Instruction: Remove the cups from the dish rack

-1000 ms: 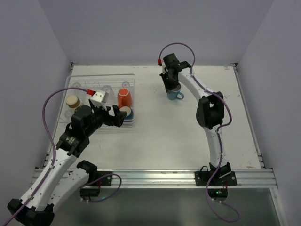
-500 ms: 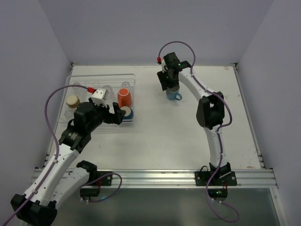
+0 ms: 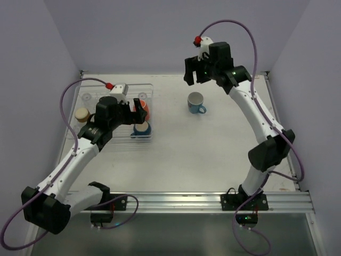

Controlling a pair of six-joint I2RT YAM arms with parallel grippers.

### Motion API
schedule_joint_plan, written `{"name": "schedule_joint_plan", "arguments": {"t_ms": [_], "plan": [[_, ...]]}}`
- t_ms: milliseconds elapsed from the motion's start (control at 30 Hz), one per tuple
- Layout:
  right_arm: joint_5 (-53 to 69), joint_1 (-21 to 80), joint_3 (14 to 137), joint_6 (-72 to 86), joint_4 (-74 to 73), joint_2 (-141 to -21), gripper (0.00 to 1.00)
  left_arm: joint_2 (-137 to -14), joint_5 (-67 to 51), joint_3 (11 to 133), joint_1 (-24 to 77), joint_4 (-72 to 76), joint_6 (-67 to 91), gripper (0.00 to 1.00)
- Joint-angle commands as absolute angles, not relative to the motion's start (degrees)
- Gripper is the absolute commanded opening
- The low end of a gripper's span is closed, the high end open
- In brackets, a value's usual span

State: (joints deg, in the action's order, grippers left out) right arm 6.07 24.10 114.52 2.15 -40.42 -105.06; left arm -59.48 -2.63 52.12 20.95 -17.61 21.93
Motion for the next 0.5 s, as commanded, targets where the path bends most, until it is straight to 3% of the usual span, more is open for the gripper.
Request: {"name": "schedule_joint_plan", "arguments": {"t_ms": [0,233,467], "plan": [[9.6,24.4,107.6,5.5,-35.0,-98.0,0.79,-64.9,1.8,56.8,20.6,-14.4,22.7,1.0],[14.1,26.2,71.6,15.7,-14.0,-73.3,0.75,-77.2,7.5,62.2,20.6,-12.3,19.3,0.98],[13.9,26.9,54.9,18.8,-6.9,-57.0,0.75,-87.7,11.7,65.8,20.5,-8.4,14.0,0.97]]}}
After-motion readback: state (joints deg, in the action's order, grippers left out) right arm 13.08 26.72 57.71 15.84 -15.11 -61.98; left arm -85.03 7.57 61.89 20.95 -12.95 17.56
